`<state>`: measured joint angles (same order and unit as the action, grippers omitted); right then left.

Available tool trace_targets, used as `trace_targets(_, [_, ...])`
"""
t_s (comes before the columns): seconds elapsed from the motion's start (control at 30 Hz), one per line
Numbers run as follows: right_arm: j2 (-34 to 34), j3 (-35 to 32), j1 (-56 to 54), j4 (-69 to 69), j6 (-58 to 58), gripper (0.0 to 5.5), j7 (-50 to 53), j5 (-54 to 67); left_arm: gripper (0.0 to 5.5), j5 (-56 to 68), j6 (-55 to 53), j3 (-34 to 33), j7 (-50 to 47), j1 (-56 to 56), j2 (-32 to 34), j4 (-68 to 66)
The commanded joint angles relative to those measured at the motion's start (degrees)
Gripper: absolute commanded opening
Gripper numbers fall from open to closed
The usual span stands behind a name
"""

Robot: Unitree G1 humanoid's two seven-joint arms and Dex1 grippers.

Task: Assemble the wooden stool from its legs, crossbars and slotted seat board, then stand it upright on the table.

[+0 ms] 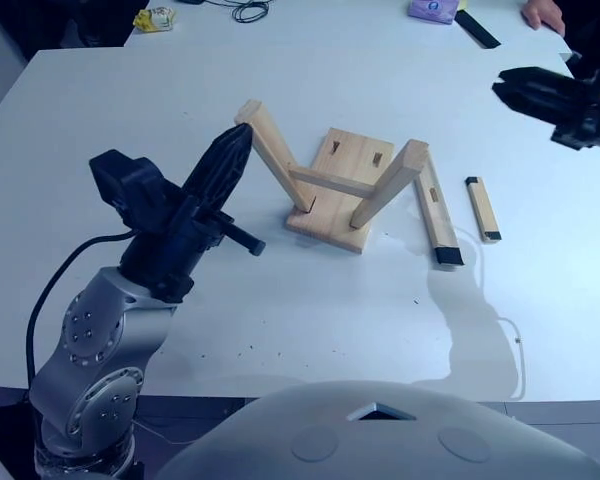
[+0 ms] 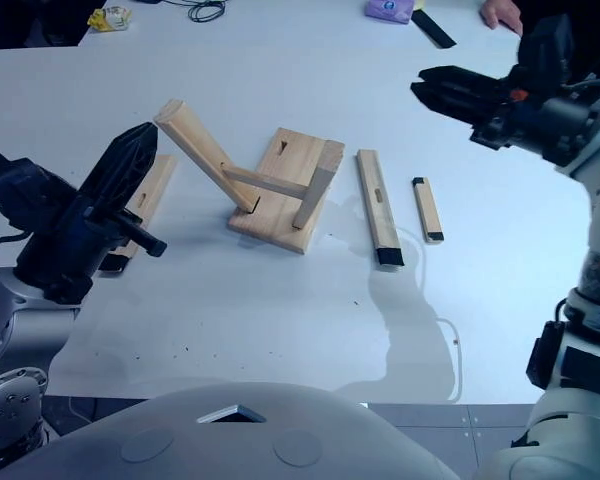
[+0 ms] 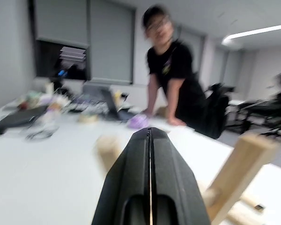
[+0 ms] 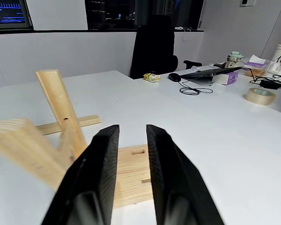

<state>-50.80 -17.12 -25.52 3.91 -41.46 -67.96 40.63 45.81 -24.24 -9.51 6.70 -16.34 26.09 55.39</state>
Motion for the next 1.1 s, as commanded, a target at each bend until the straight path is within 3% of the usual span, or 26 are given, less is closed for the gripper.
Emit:
trace_targets(0.03, [-0.14,4.61,4.09,5.95,-1.39,1.78,-3.44,1.91,0.0,-3.94,0.4,0.52,0.13,-1.91,-0.78,-2.23])
trace_targets(0.17, [3.35,6.66,8.45,11.51,-1.25,2.35,0.62,2.12,0.0,-4.75,-0.56,2.23,1.24,2.6,-0.45,-4.33])
trace_targets(0.5, [5.65,8.56,13.45,14.49,-1.07,2.35,4.25,2.46,0.0,-7.63,-2.81,8.31,5.01,4.79,1.23,-3.35])
trace_targets(0.73, [3.59,8.51,15.43,14.36,0.47,2.35,2.26,1.54,0.0,-7.54,-4.38,12.61,8.03,10.62,-0.04,-8.05])
trace_targets(1.1, [6.21,10.51,13.0,15.52,-0.4,2.35,5.54,2.93,0.0,-10.5,-3.75,13.27,7.42,12.93,-5.09,-15.09])
